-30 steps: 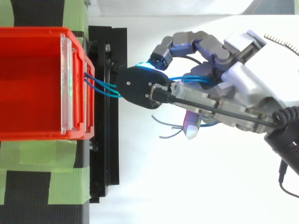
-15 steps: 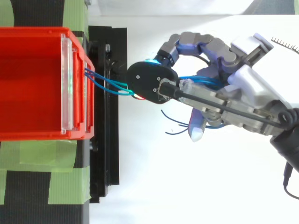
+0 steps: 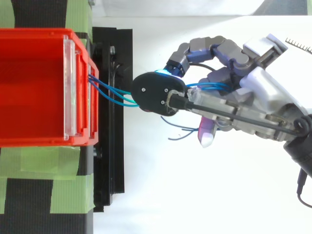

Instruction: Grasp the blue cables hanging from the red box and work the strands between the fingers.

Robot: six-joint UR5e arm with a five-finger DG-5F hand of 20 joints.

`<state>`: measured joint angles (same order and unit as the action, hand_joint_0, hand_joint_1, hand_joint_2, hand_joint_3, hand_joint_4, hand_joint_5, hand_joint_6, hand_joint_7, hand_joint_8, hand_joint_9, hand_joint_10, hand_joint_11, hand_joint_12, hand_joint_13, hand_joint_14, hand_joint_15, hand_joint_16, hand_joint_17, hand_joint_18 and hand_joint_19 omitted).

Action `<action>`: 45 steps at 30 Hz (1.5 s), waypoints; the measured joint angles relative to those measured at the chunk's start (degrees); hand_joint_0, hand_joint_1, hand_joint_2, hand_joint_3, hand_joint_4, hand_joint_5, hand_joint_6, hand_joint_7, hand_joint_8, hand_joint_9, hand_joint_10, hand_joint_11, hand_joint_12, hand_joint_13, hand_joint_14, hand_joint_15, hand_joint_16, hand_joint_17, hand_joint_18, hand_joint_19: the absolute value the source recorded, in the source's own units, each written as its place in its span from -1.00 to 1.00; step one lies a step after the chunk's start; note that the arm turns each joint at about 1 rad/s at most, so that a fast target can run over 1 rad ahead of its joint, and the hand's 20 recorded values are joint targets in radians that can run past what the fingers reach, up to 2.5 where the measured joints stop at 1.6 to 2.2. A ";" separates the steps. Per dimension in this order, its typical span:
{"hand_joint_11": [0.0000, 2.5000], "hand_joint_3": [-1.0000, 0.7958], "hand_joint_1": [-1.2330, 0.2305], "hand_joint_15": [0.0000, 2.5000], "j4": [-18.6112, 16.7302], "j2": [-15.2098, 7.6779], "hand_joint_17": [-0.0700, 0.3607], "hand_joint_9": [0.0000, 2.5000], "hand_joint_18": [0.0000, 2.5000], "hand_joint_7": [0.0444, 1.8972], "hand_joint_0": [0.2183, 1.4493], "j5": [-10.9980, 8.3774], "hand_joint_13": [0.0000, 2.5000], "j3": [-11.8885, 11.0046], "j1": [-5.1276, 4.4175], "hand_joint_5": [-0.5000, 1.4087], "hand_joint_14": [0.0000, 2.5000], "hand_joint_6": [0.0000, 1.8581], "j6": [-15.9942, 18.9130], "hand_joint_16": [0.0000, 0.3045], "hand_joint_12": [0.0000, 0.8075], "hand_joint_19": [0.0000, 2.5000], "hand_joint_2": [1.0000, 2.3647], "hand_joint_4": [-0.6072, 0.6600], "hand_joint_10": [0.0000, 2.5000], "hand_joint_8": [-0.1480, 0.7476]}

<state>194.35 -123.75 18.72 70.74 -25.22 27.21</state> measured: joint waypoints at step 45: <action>1.00 -0.67 -0.16 0.29 -0.11 -0.04 0.18 0.56 1.00 0.35 -0.06 -0.04 0.59 0.01 0.00 -0.21 1.00 -0.99 -0.40 0.62 0.54 -0.53 -0.98 0.38 1.00 0.50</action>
<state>194.24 -123.78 18.68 70.75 -25.22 26.81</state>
